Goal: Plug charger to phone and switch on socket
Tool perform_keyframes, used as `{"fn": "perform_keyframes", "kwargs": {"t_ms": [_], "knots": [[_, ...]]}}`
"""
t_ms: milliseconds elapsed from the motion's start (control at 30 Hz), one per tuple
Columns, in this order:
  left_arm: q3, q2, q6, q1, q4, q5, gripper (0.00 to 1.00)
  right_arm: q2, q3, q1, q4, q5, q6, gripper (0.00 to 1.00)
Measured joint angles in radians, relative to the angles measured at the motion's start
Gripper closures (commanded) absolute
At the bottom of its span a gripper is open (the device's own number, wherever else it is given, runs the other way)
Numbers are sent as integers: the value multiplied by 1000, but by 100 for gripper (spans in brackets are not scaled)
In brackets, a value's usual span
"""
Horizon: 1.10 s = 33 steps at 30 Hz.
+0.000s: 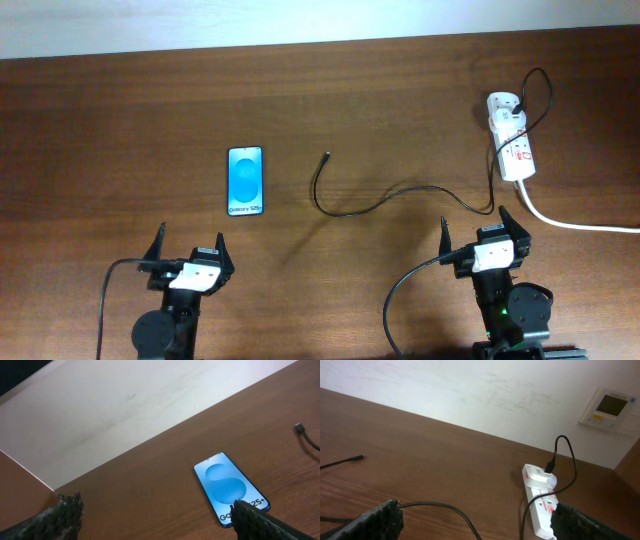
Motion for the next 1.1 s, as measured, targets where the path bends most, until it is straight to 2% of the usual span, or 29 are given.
{"fn": "perform_keyframes", "kwargs": {"t_ms": [367, 667, 833, 1100], "knots": [[0, 0, -17, 0, 58, 50, 1, 0, 0, 0, 0, 0, 0, 1], [39, 31, -217, 0, 64, 71, 1, 0, 0, 0, 19, -2, 0, 1], [164, 130, -263, 0, -7, 78, 1, 0, 0, 0, 97, -10, 11, 1], [425, 446, -278, 0, -127, 104, 1, 0, 1, 0, 106, -16, 143, 1]]}}
